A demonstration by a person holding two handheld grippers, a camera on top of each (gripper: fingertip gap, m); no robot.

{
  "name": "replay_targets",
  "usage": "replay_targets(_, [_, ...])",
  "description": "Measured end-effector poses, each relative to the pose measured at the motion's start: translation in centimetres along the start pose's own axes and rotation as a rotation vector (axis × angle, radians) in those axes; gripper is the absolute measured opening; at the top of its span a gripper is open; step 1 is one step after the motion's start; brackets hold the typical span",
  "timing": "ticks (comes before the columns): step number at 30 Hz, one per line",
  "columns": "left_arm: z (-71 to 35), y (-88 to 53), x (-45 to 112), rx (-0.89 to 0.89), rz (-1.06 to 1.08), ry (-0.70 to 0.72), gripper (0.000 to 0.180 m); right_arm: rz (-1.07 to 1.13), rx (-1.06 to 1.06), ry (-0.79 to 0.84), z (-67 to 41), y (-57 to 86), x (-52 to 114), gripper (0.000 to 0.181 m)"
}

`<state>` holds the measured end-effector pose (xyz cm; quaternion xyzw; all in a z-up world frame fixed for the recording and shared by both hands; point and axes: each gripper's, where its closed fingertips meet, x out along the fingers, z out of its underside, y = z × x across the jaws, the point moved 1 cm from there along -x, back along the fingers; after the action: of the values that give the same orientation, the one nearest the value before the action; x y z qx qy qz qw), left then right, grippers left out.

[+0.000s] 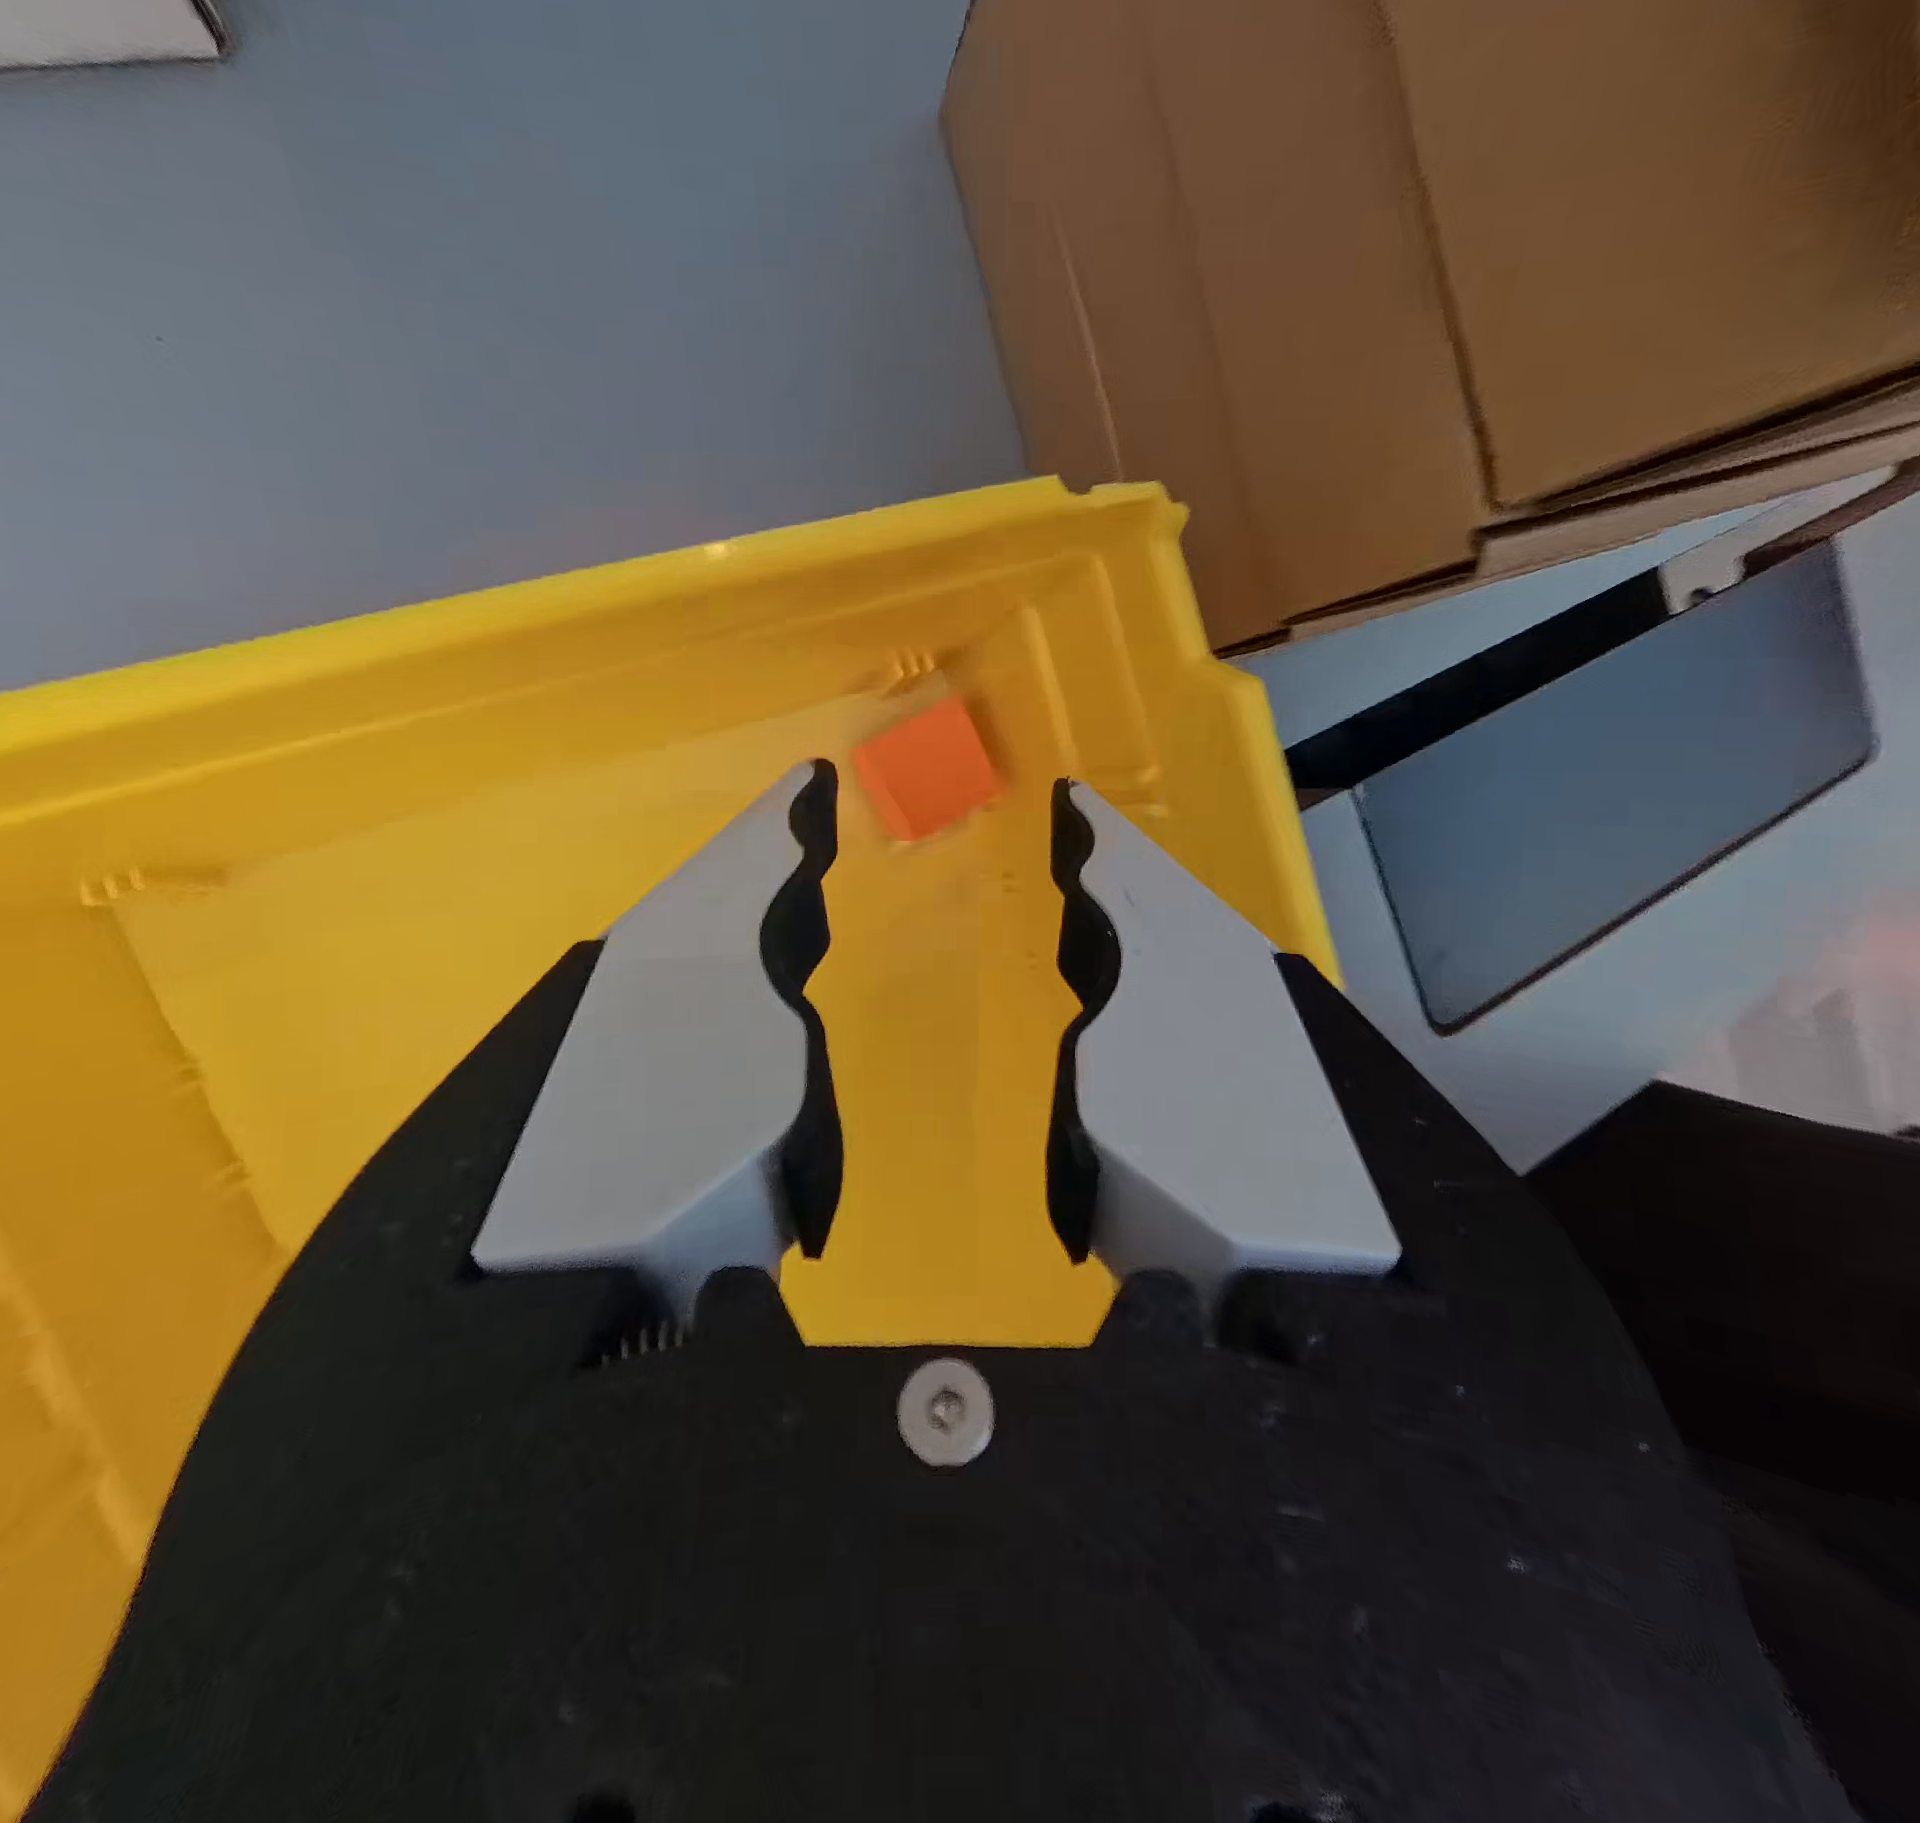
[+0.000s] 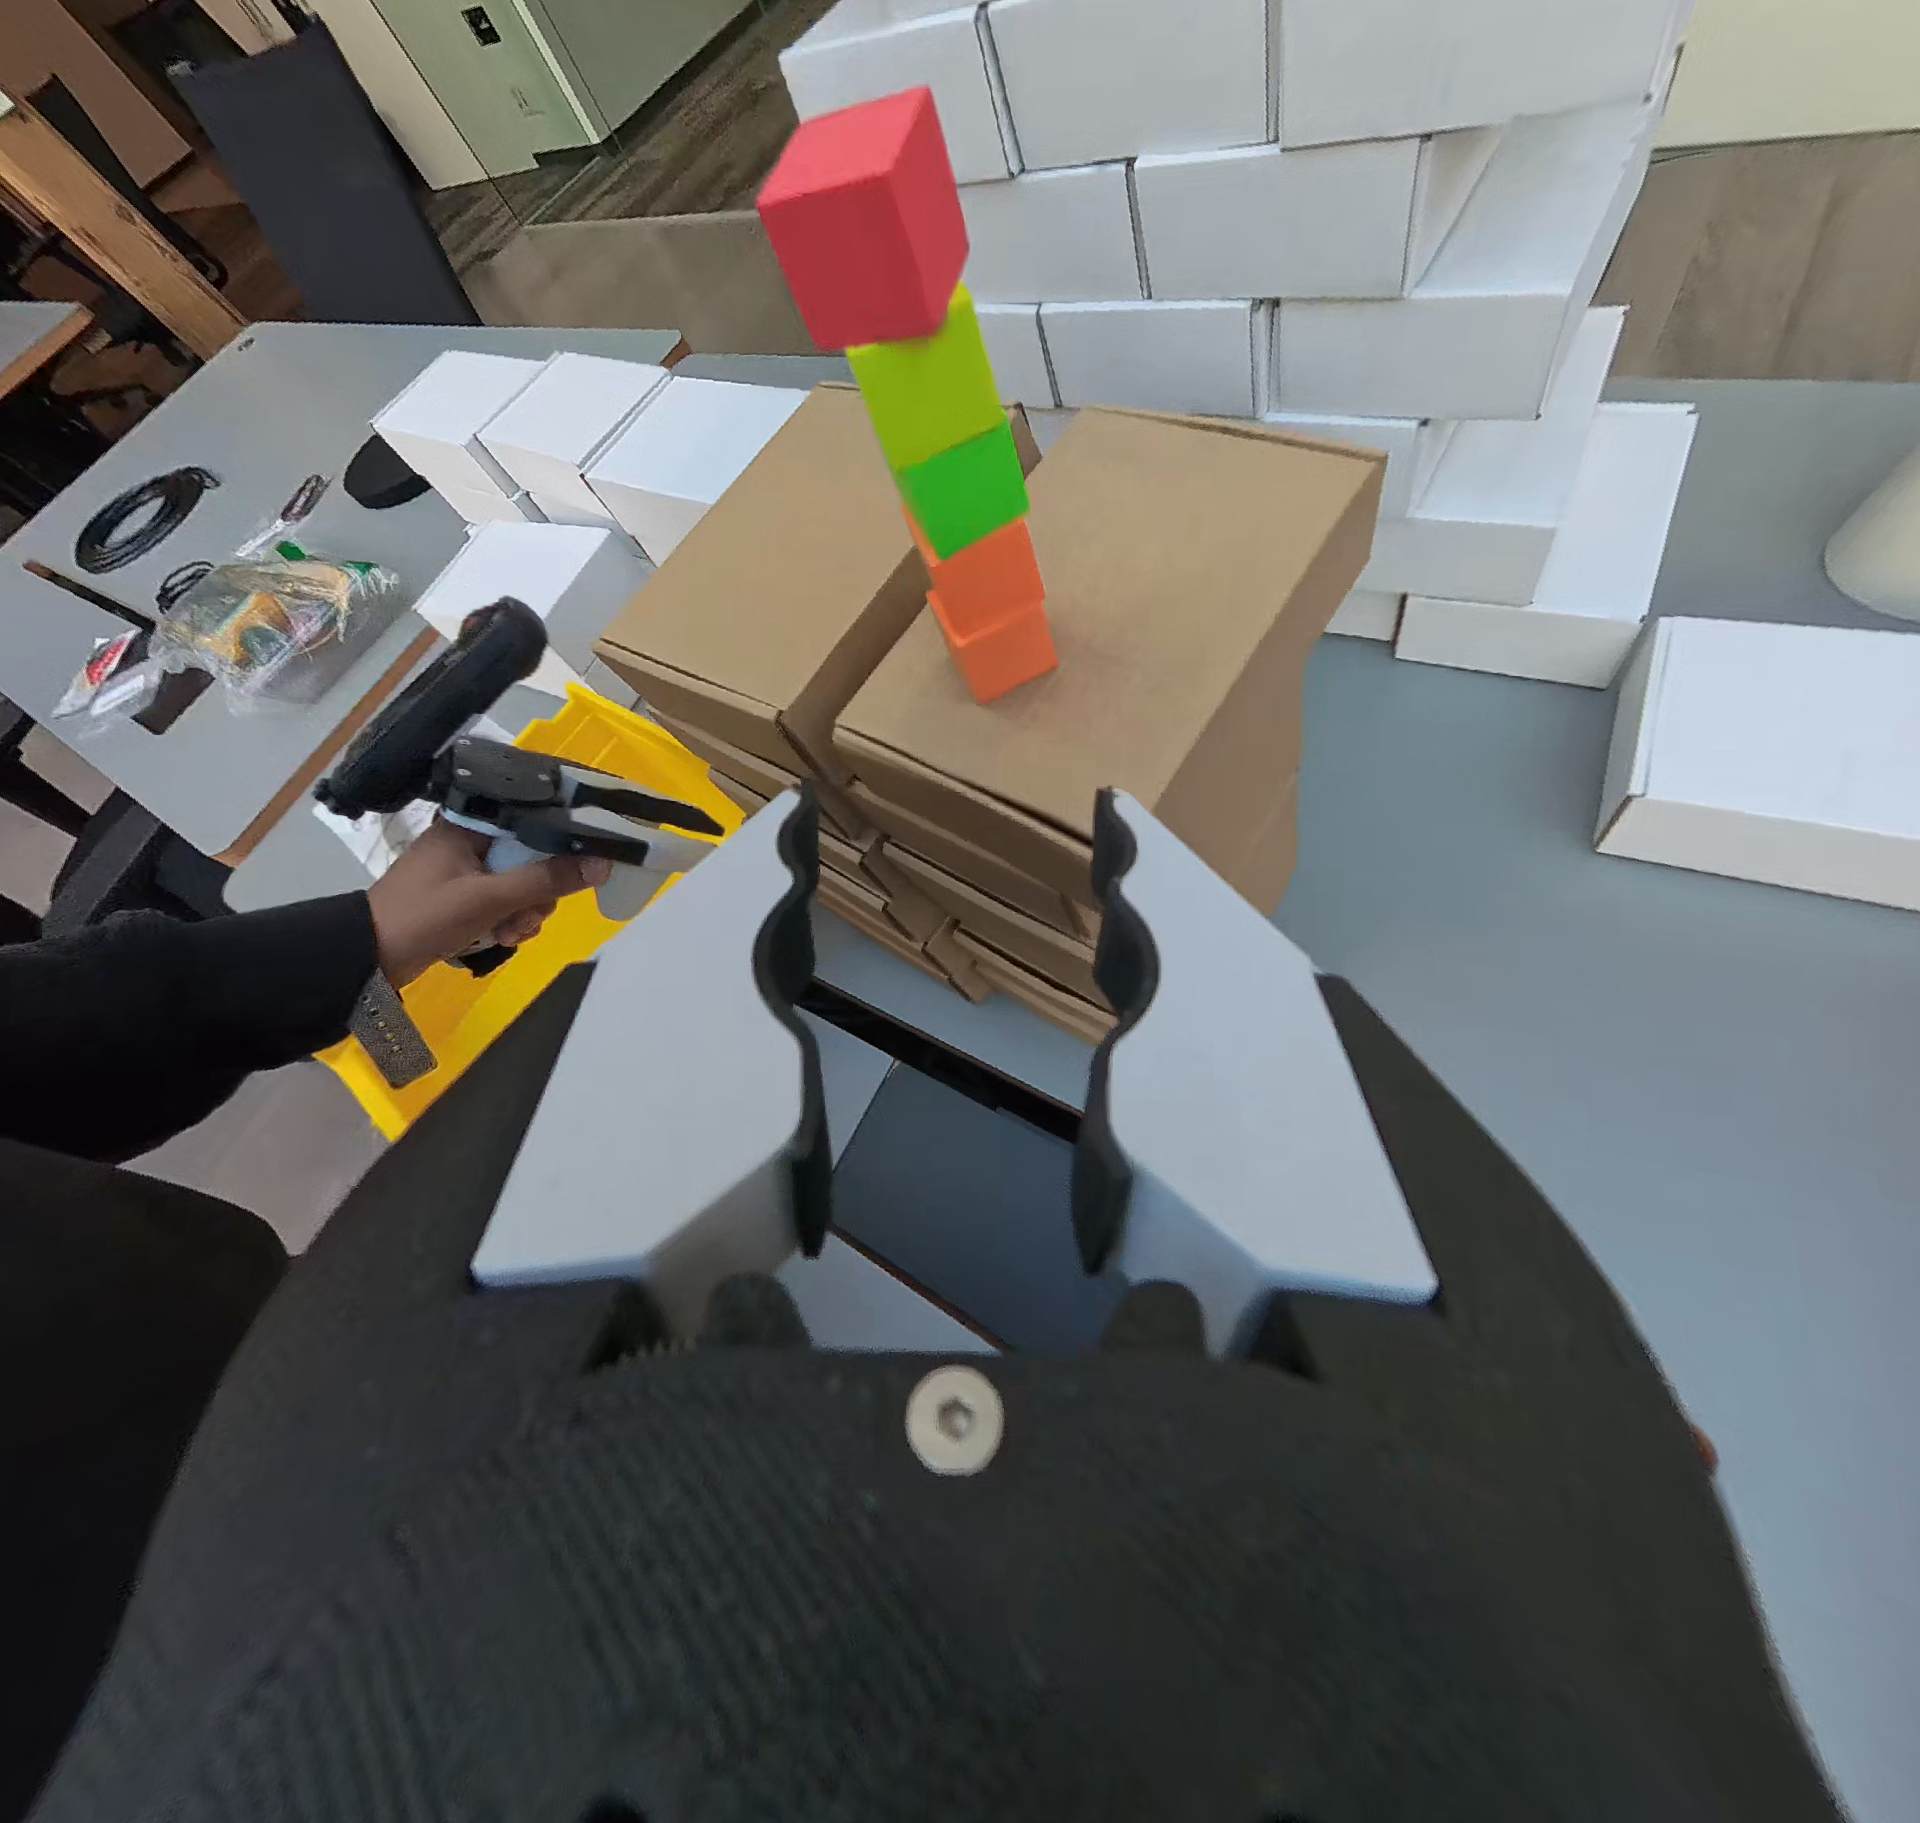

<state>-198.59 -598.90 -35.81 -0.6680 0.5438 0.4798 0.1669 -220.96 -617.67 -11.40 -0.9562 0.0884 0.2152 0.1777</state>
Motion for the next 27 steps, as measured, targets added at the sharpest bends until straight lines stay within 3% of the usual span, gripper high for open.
replay_targets(5, [1.7, -0.7, 3.6, 0.053, -0.009, -0.094, 0.037, 0.049, -0.099, -0.010, -1.5, -1.3, -0.4, 0.051])
replay_targets(10, [1.7, -0.6, 3.1, -0.005, 0.093, -0.077, 0.029, 0.082, -0.110, -0.005, -1.3, -2.2, -0.8, 0.050])
replay_targets(13, [0.4, -0.8, 0.3, 0.009, 0.076, 0.010, 0.029, 0.091, -0.132, 0.006, -1.9, -3.1, -1.0, 0.050])
replay_targets(16, [-2.9, 0.8, -5.2, -0.025, 0.148, 0.199, 0.029, 0.093, -0.243, 0.006, -3.1, -4.9, -0.7, 0.048])
replay_targets(20, [-8.8, 8.4, -15.3, -0.175, 0.660, 0.438, 0.029, -0.043, -0.421, 0.035, -4.7, -11.0, 1.6, 0.047])
replay_targets(23, [-11.4, 13.9, -22.0, -0.266, 1.097, 0.430, 0.028, -0.235, -0.482, 0.055, -5.1, -16.2, 3.2, 0.050])
replay_targets(27, [-12.3, 18.5, -26.8, -0.155, 1.300, 0.405, 0.028, -0.423, -0.457, 0.095, -6.3, -19.9, 3.6, 0.048])
